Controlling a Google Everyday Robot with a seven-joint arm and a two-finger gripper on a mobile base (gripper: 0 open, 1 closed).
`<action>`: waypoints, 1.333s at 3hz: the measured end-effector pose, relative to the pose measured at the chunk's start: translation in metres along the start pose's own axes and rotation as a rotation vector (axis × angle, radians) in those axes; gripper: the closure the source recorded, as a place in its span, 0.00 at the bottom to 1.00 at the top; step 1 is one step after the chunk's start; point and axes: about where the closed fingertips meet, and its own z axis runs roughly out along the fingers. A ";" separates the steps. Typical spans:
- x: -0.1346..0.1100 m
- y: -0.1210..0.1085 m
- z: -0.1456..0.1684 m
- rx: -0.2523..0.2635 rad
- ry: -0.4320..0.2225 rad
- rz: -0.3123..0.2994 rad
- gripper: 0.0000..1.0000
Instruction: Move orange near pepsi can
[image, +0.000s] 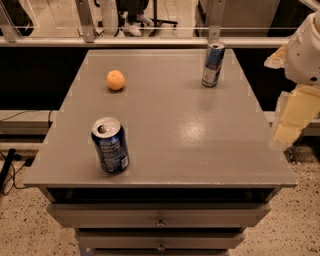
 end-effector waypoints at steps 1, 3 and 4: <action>0.000 0.000 0.000 0.000 0.000 0.000 0.00; -0.080 -0.041 0.006 0.034 -0.225 0.092 0.00; -0.080 -0.041 0.006 0.034 -0.225 0.092 0.00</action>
Offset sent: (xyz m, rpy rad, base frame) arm 0.0602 0.0526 0.0268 0.3271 -0.0737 -0.0158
